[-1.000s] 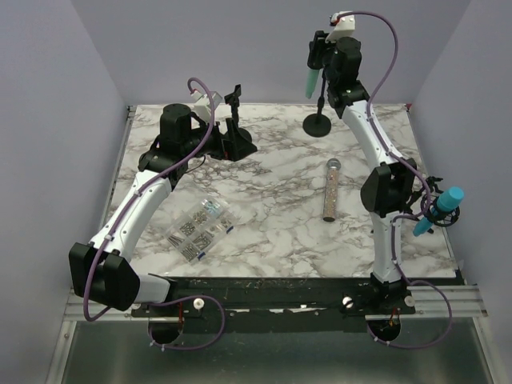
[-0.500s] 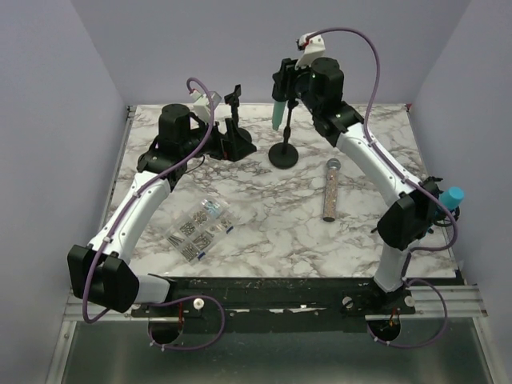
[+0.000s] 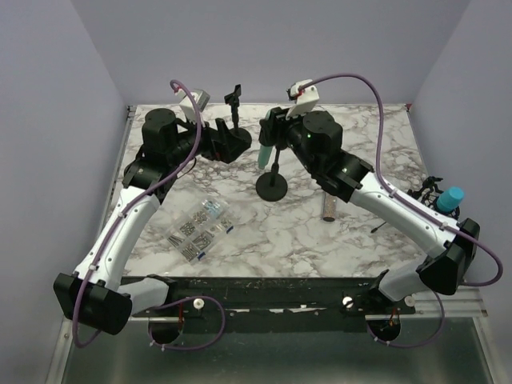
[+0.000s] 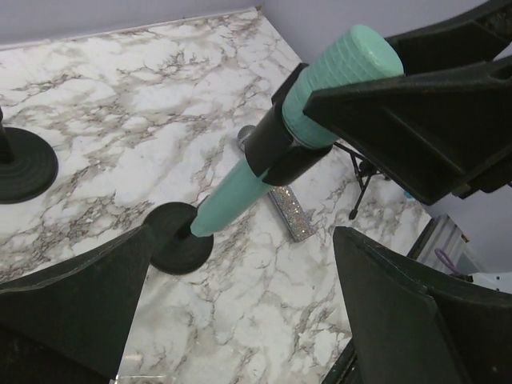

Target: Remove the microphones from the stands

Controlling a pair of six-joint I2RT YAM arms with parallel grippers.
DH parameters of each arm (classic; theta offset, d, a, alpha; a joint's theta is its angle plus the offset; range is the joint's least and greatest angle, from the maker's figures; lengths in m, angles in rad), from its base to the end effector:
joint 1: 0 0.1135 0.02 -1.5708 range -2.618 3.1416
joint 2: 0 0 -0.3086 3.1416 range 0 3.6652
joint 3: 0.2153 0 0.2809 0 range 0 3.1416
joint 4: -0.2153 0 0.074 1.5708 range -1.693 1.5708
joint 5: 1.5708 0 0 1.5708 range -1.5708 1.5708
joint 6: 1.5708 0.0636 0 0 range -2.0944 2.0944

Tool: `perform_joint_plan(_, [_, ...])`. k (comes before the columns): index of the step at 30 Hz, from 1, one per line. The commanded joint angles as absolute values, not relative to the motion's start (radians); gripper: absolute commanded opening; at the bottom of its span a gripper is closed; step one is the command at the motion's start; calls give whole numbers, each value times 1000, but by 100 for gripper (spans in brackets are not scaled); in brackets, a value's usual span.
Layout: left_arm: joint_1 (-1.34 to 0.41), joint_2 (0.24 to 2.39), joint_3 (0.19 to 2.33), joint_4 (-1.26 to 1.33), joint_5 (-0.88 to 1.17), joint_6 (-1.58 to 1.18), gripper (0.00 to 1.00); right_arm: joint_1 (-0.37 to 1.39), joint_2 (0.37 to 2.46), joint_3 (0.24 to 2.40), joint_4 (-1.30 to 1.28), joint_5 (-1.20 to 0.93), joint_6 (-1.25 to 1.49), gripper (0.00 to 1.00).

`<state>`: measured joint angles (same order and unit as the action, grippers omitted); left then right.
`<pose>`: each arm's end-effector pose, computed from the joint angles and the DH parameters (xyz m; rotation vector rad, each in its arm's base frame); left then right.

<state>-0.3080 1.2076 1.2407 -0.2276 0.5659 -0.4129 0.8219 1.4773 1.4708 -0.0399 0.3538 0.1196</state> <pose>0.2831 -0.1258 0.4464 0.3350 1.8180 -1.0106 0.2881 0.2776 0.4728 -0.2956 1.6052 0.4403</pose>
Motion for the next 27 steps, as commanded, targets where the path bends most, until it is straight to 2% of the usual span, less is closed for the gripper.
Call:
perform_joint_plan(1, [-311,1152,1202,-200,496,-392,98,917,1441,1447,-53,499,190,1])
perform_joint_plan(9, [-312,1120,1174,-170,486,-380,99,1012,1484,1478,-122,683,217,1])
perform_joint_plan(13, [-311,1114,1162,-152,490,-377,99,1016,1503,1499,-155,683,259,12])
perform_joint_plan(14, [-311,1116,1160,-149,492,-377,98,1016,1505,1503,-161,682,265,17])
perform_joint_plan(16, [-311,1118,1159,-136,508,-377,98,1016,1514,1516,-179,679,267,31])
perform_joint_plan(17, [-311,1120,1156,-129,516,-377,98,1016,1515,1523,-189,666,266,42])
perform_joint_plan(18, [-311,1121,1155,-123,522,-378,99,1016,1510,1523,-192,649,258,58])
perform_joint_plan(20, [-311,1127,1157,-120,531,-380,99,1016,1501,1525,-201,611,242,80])
perform_joint_plan(23, [-311,1130,1152,-110,539,-381,98,1016,1485,1545,-240,601,236,90])
perform_joint_plan(27, [-314,1111,1114,-64,509,-389,98,1017,1389,1482,-232,578,213,93])
